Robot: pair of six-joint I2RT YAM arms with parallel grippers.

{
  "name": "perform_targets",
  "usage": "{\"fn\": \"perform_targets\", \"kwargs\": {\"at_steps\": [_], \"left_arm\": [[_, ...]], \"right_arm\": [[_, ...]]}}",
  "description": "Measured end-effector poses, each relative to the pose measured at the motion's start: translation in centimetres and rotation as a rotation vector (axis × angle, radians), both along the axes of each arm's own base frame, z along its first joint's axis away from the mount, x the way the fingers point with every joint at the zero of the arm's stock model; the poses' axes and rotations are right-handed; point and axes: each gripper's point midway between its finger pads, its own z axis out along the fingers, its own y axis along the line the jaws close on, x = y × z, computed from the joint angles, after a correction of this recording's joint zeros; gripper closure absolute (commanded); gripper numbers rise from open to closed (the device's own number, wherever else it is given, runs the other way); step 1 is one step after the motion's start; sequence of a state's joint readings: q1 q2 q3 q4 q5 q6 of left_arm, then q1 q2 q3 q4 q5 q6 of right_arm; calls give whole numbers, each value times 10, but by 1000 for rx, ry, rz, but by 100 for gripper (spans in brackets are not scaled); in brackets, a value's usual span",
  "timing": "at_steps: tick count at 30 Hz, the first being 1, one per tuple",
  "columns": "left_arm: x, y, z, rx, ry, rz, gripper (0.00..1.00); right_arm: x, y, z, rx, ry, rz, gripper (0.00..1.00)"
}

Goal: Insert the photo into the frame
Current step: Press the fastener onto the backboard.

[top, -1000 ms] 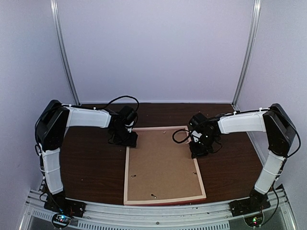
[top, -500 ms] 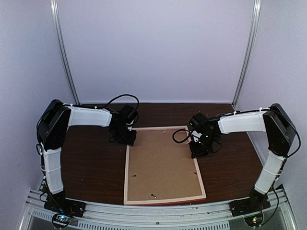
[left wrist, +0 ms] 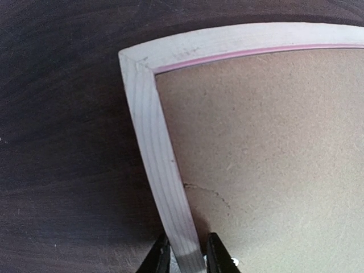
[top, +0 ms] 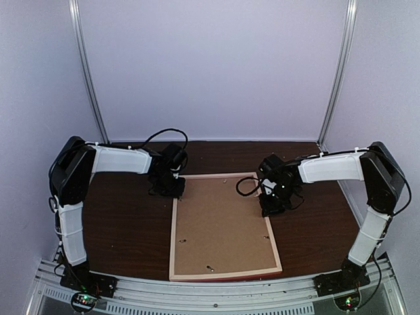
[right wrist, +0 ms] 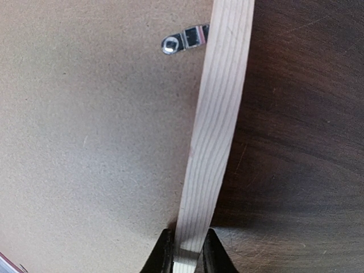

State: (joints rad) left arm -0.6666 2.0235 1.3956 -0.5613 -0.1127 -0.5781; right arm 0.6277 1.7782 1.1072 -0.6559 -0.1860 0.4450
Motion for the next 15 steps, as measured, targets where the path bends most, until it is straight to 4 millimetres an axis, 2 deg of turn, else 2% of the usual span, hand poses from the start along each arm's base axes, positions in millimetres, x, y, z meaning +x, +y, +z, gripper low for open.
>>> {"fn": "perform_targets", "kwargs": {"at_steps": [9, 15], "left_arm": [[-3, -3, -1, -48, 10, -3, 69], [-5, -4, -2, -66, 26, -7, 71]], "right_arm": [[0, 0, 0, 0, 0, -1, 83], [0, 0, 0, 1, 0, -1, 83]]}}
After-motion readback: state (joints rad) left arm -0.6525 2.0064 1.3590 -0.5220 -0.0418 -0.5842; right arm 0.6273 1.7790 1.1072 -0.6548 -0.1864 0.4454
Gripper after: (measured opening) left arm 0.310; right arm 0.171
